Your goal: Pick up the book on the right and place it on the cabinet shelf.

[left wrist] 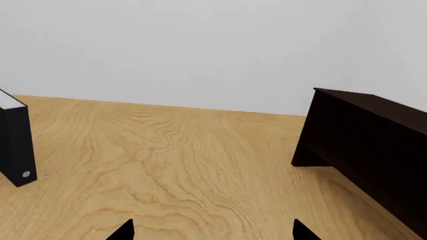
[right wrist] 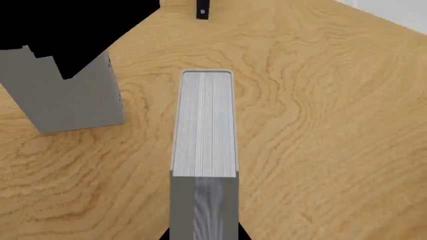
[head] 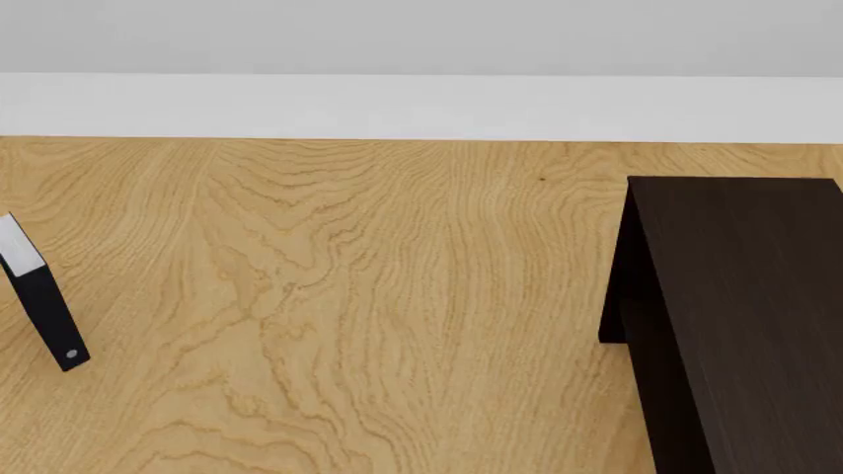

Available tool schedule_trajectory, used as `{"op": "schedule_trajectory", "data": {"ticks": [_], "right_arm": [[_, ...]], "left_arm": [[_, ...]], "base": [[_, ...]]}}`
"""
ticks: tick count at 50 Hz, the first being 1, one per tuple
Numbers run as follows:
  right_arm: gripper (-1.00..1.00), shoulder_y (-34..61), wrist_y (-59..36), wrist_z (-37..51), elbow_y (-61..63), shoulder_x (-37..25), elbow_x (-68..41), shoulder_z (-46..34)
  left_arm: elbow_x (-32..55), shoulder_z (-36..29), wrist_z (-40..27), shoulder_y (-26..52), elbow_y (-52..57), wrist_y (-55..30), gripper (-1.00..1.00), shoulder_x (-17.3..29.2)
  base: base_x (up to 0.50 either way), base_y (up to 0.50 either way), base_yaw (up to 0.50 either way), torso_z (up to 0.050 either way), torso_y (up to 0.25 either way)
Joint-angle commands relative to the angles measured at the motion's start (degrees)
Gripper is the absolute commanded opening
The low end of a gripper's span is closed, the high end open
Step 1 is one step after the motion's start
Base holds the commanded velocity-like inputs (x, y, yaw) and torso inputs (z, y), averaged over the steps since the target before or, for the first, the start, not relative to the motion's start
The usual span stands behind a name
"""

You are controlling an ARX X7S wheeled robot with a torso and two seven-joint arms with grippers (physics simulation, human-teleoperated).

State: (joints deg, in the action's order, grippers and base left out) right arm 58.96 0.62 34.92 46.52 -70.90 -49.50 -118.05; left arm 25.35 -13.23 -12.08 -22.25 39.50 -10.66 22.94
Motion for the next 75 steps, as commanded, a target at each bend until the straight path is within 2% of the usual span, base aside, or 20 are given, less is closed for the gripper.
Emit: {"op": "schedule_trajectory", "data": {"ticks": [1, 14, 31, 49, 64, 75], "right_arm": [[-1.0, 3.36, 2.71, 1.44, 1.18, -2.37, 2.69, 4.79], [-1.0, 6.59, 6.93, 4.33, -0.66, -0.12, 0.72, 9.72], [-1.0, 10.48, 9.39, 7.34, -7.38, 7.26, -4.59, 15.88], [-1.0, 15.34, 9.64, 3.87, -16.75, 16.83, -11.45, 20.91], [-1.0, 19.91, 5.16, 5.42, -29.43, 25.89, -16.64, 24.01], [-1.0, 25.1, -3.94, 7.08, -38.96, 34.61, -12.36, 21.71]], "left_arm": [[0.09, -0.15, -0.18, 0.14, -0.08, 0.07, 1.0, 0.24], [0.05, -0.61, -0.09, 0.38, -0.32, 0.26, 1.0, 0.49], [-0.04, -1.0, -0.32, -0.04, 0.16, 0.67, 1.0, 0.91], [0.37, -1.09, -1.21, -0.07, 1.49, -0.13, 1.0, 1.62], [0.56, -1.52, -1.1, 0.59, 1.16, -0.32, 1.0, 1.95], [0.57, -2.01, -1.0, 0.94, 0.49, -0.18, 1.0, 1.91]], "base": [[0.0, 0.0, 0.0, 0.0, 0.0], [0.0, 0.0, 0.0, 0.0, 0.001], [0.0, 0.0, 0.0, 0.0, 0.001], [0.0, 0.0, 0.0, 0.0, 0.001], [0.0, 0.0, 0.0, 0.0, 0.001], [0.0, 0.0, 0.0, 0.0, 0.001]]}}
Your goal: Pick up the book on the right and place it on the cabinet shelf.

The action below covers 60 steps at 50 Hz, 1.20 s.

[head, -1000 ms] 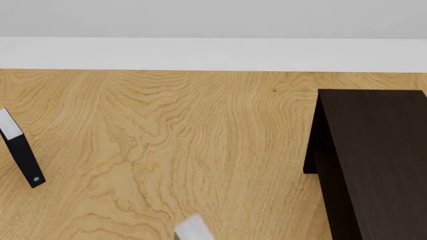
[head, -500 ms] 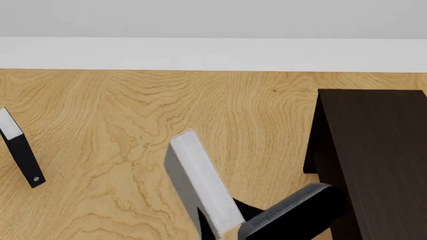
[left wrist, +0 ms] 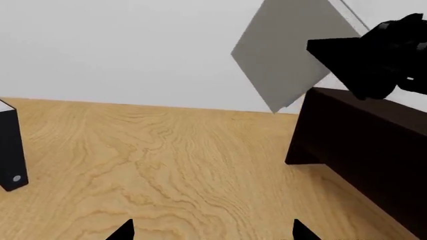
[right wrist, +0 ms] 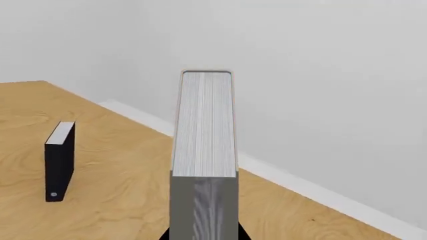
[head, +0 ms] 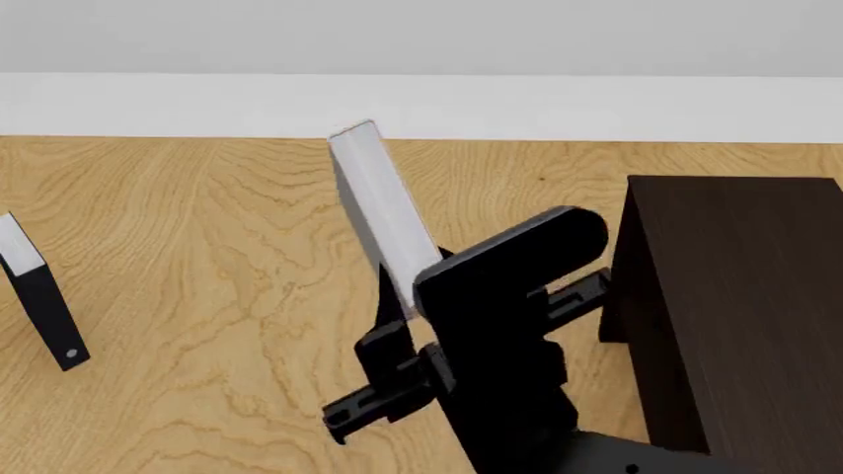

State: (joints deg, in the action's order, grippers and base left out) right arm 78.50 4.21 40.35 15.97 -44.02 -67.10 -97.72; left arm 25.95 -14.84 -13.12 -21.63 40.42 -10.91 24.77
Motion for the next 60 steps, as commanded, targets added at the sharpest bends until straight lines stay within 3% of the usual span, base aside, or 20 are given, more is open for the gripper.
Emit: {"op": "schedule_trajectory", "data": {"ticks": [1, 17, 36, 46, 60], "right_arm": [[-1.0, 5.9, -8.35, 1.69, -9.13, 8.42, 5.6, 1.04], [-1.0, 10.21, -24.54, 9.08, -20.67, 21.76, 15.93, -7.59], [-1.0, 4.7, -41.25, 20.76, -31.74, 34.16, 22.62, -16.41], [-1.0, 1.43, -45.37, 24.37, -37.18, 37.95, 23.7, -17.08], [-1.0, -3.7, -42.38, 25.13, -42.06, 39.21, 24.23, -15.18]], "left_arm": [[-0.02, -0.43, 0.02, 0.32, -0.39, 0.04, 1.0, 0.09], [-0.04, -0.91, -0.27, 0.15, -0.29, 0.23, 1.0, 0.23], [0.54, -1.27, -0.44, 0.38, 0.01, 0.15, 1.0, 0.59], [0.66, -1.63, -0.63, 0.46, 0.15, 0.04, 1.0, 0.66], [0.67, -2.05, -0.64, 0.73, -0.37, 0.18, 1.0, 0.69]], "base": [[0.0, 0.0, 0.0, 0.0, 0.0], [0.0, 0.0, 0.0, 0.001, 0.002], [0.0, 0.0, 0.0, 0.0, 0.001], [0.0, 0.0, 0.0, 0.0, 0.002], [0.0, 0.0, 0.0, 0.0, 0.001]]}}
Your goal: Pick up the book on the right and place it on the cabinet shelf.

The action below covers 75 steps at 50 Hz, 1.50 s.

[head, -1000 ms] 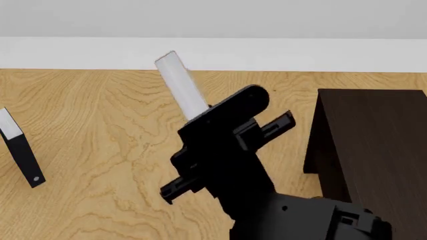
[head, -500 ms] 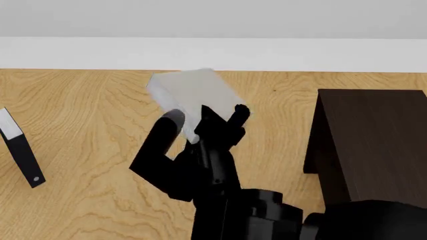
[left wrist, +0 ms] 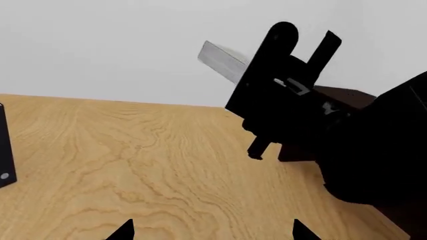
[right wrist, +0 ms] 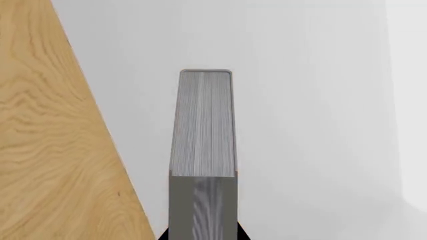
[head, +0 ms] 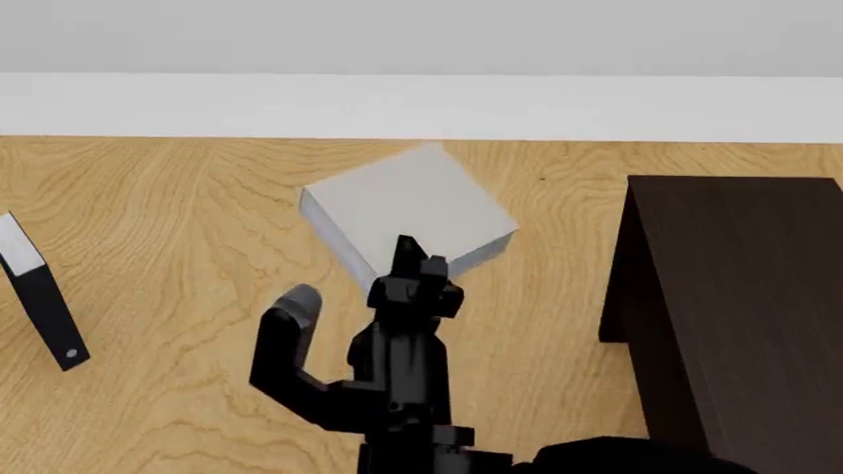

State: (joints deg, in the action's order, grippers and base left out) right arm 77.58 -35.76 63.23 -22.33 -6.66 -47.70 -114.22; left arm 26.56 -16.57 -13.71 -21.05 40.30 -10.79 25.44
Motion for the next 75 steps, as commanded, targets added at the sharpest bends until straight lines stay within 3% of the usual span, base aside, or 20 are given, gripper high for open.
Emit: {"op": "schedule_trajectory", "data": {"ticks": [1, 13, 34, 75], "right_arm": [[-1.0, -3.01, -2.43, 2.39, -3.86, 1.81, 4.74, 1.48], [-1.0, -6.86, -2.31, 1.67, -7.55, 2.92, 5.1, 1.36], [-1.0, -7.58, -18.14, -0.83, -8.86, 6.51, 8.13, -2.56], [-1.0, -12.97, -19.06, 1.0, -9.83, 1.38, 9.9, 7.43]], "left_arm": [[0.06, -0.33, -0.06, 0.19, -0.34, 0.11, 1.0, 0.01], [-0.03, -0.51, -0.11, 0.18, -0.59, 0.52, 1.0, 0.17], [0.12, -0.77, -0.38, 0.38, -0.97, 0.88, 1.0, 0.32], [0.56, -1.28, -0.63, 0.38, -1.43, 1.82, 1.0, 0.76]], "base": [[0.0, 0.0, 0.0, 0.0, 0.0], [0.0, 0.0, 0.0, 0.001, 0.002], [0.0, 0.0, 0.0, 0.0, 0.001], [0.0, 0.0, 0.0, 0.0, 0.001]]}}
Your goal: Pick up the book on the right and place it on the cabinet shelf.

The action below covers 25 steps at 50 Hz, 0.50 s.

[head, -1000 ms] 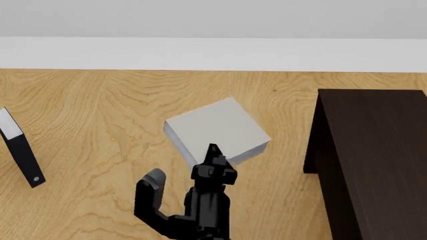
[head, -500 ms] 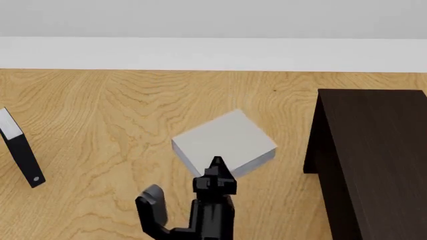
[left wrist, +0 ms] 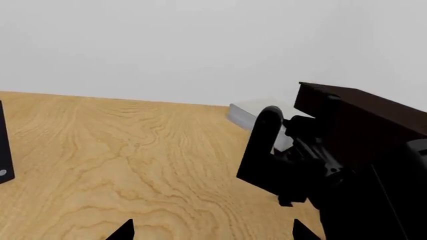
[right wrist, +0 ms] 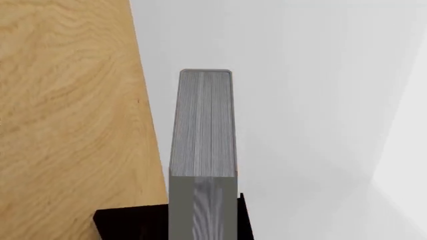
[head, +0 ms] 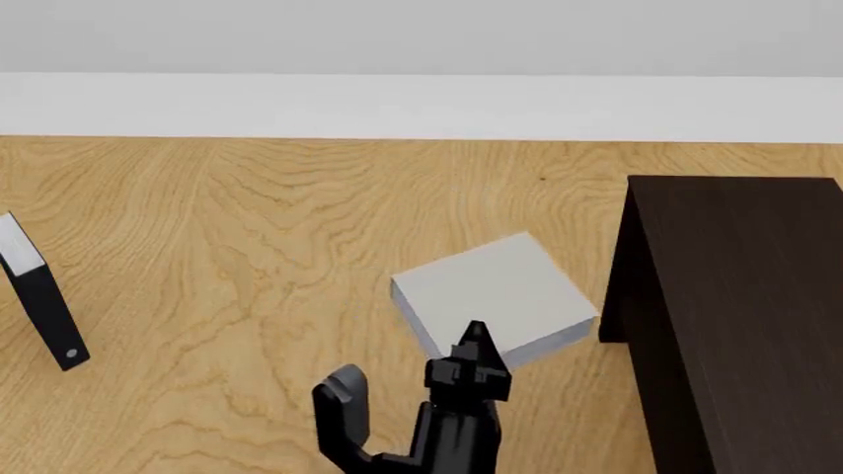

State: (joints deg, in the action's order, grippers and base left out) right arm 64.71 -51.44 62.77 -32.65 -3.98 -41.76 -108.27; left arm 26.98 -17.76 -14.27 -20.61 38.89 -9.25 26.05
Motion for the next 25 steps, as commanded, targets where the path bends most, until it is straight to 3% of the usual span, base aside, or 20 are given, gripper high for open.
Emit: {"op": "schedule_trajectory", "data": {"ticks": [1, 25], "right_arm": [[-1.0, -0.15, -3.47, 1.44, 0.55, -1.39, 3.93, 1.49], [-1.0, -2.08, -3.57, 2.88, 0.6, -3.36, 2.9, 4.31]], "left_arm": [[0.13, -0.14, -0.03, -0.05, -0.03, 0.36, 1.0, 0.14], [0.31, -0.62, -0.27, -0.29, 0.05, 0.78, 1.0, 0.38]], "base": [[0.0, 0.0, 0.0, 0.01, 0.0], [0.0, 0.0, 0.0, 0.0, 0.002]]}}
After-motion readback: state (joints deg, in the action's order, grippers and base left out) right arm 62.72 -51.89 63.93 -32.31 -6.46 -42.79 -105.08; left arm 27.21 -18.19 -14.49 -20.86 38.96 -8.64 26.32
